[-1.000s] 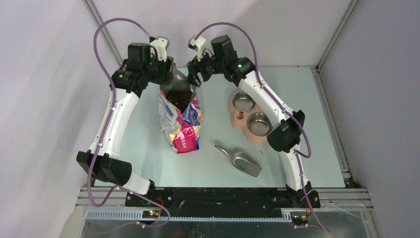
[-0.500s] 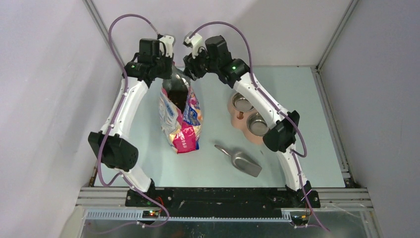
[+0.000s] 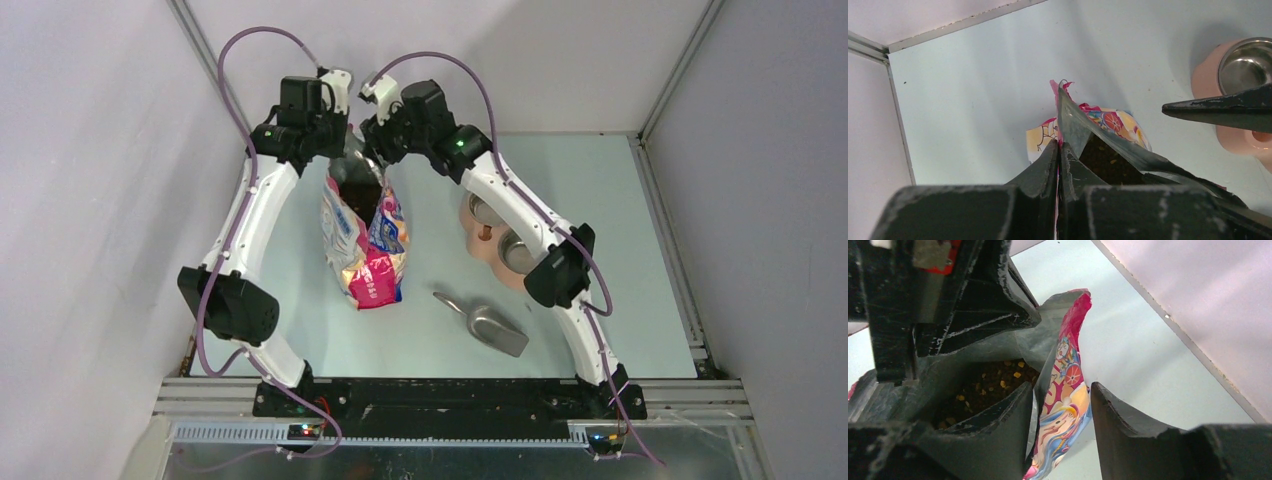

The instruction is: Serve the pet food

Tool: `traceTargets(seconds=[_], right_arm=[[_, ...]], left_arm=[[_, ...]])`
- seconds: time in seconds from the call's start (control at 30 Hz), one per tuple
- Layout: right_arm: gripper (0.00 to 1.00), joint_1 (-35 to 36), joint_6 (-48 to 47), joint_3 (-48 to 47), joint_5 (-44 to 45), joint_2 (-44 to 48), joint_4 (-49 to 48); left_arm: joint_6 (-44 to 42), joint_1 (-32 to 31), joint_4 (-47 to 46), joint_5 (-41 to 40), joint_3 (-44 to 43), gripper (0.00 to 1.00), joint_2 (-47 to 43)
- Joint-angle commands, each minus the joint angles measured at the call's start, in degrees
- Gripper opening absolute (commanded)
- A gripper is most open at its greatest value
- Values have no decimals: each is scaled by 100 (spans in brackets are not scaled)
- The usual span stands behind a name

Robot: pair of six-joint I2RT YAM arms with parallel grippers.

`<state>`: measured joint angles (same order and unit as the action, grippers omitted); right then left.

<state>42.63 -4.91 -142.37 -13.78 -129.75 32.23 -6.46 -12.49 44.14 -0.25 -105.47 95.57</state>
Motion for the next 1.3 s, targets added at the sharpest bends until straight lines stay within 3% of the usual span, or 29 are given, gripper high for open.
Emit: traceTargets(seconds=[0.0,0.1,0.2,0.3,0.37,0.57,0.73,0.8,0.83,0.9,0.97,1.07,1.27], right_arm=[[47,45,17,-52,34,52,-33],[27,89,-11,-22,526,-58,35],[1,153,-202,-70,1305,-37,-72],[0,200,-510,-94,2879,222,-497],[0,214,-790,-87,3459,462,-876],[0,297,-1434,192,3796,1097,-1385],[0,271,-1119,618,3490,1314,-715],[13,229,-861,752,2747,1438,-261],[25,246,-752,806,2603,1485,-43],[42,326,-566,1003,2378,1658,177],[53,404,-295,1175,2212,1822,411],[59,540,89,1371,2097,1968,680],[62,622,871,1514,1914,1958,862]], left_arm=[[4,-21,-114,-53,-197,7,-196],[-122,-16,-68,-186,-195,2,-184],[-229,-12,-56,-287,-174,0,-249],[-381,-14,-85,-437,-187,0,-384],[-504,-21,-146,-660,-248,0,-430],[-778,-14,-302,-1197,-572,0,-357],[-636,-20,-128,-1021,-636,2,-381],[-298,-23,89,-876,-661,29,-489],[-125,-24,167,-842,-660,49,-604],[451,-32,447,-754,-606,70,-861],[1118,-34,722,-686,-384,80,-1166],[1773,-26,1019,-580,49,87,-1536],[2232,-25,1204,-113,841,86,-1804]])
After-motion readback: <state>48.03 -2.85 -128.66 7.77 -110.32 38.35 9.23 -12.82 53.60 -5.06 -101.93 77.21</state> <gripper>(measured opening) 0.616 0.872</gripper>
